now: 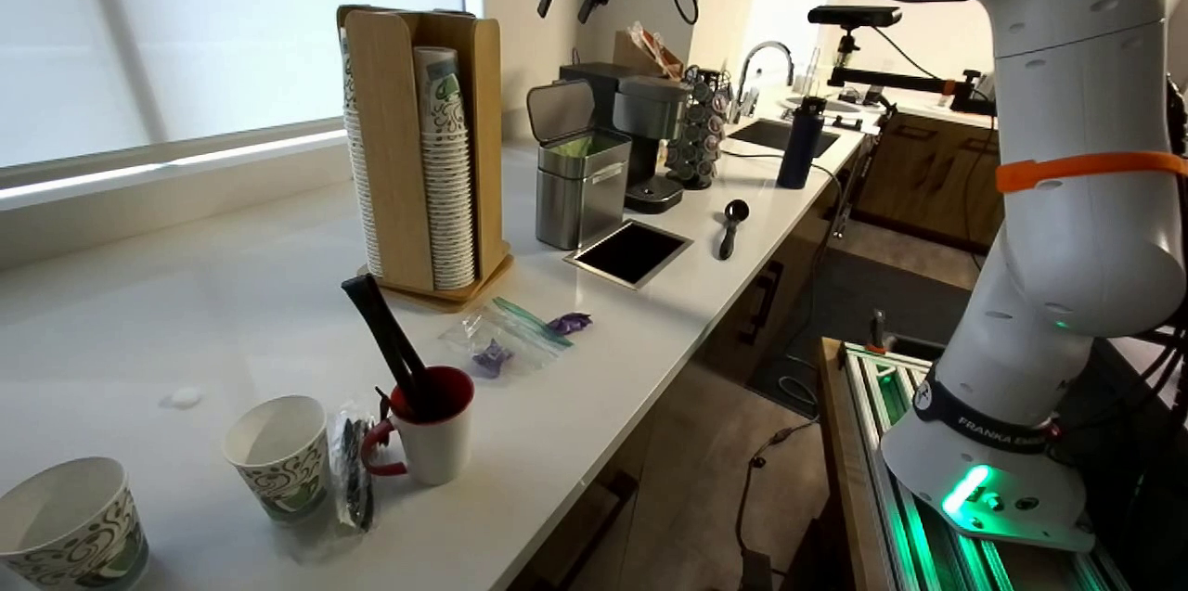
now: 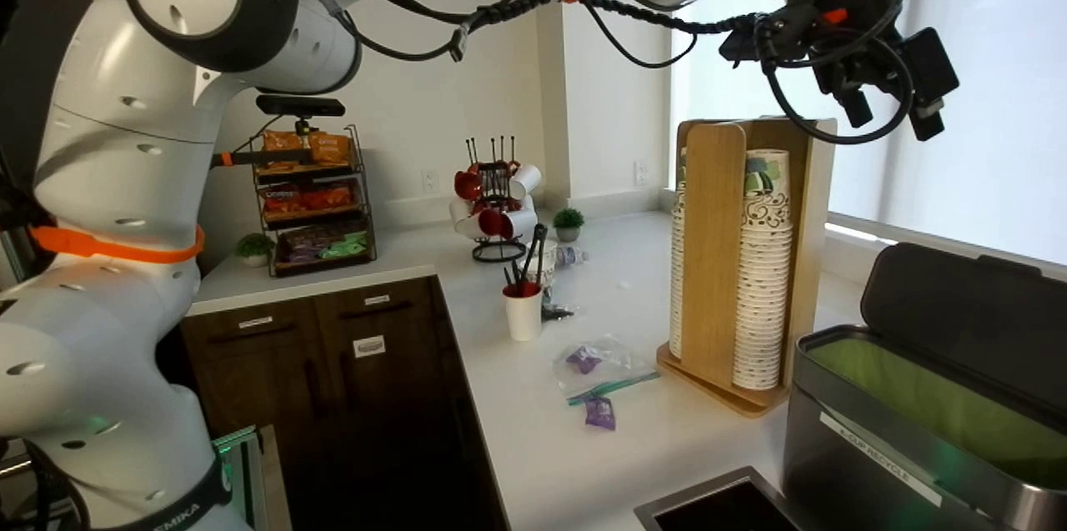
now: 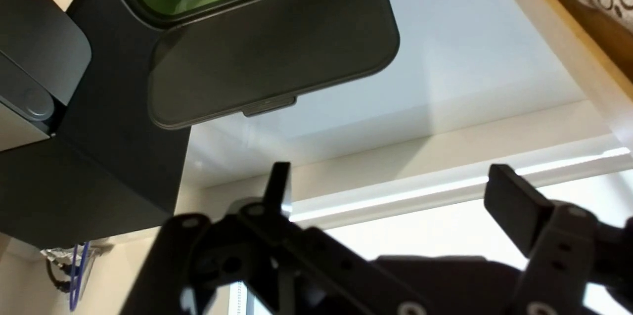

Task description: Close the lid on the bin

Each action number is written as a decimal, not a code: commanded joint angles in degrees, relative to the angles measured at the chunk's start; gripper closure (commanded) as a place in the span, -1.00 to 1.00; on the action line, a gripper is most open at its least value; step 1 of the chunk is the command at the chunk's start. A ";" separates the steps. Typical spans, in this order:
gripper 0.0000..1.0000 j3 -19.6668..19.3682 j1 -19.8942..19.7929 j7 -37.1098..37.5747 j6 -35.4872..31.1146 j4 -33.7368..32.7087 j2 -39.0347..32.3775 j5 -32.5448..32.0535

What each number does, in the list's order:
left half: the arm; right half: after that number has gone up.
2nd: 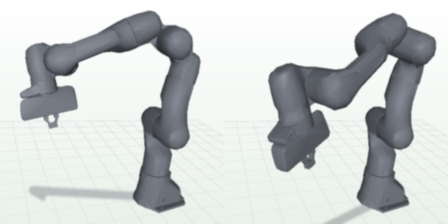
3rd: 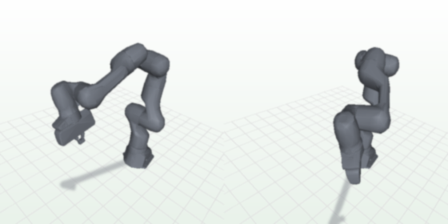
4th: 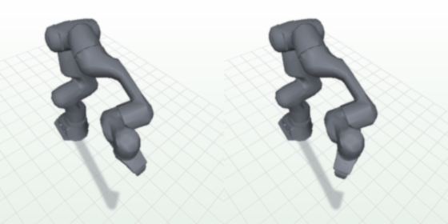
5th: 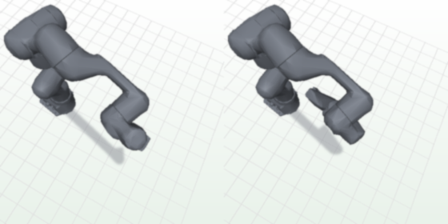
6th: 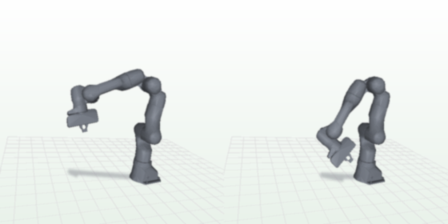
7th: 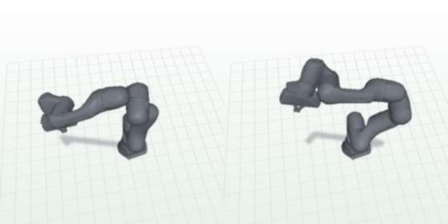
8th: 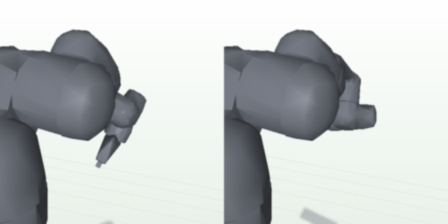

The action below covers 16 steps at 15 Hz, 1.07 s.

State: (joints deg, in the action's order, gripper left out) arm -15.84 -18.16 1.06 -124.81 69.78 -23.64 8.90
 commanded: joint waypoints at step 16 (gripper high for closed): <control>-1.00 0.02 -3.87 -10.20 10.00 -15.89 -11.32 -3.67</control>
State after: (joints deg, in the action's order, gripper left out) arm -15.57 -21.88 -9.05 -112.93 56.90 -32.16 5.88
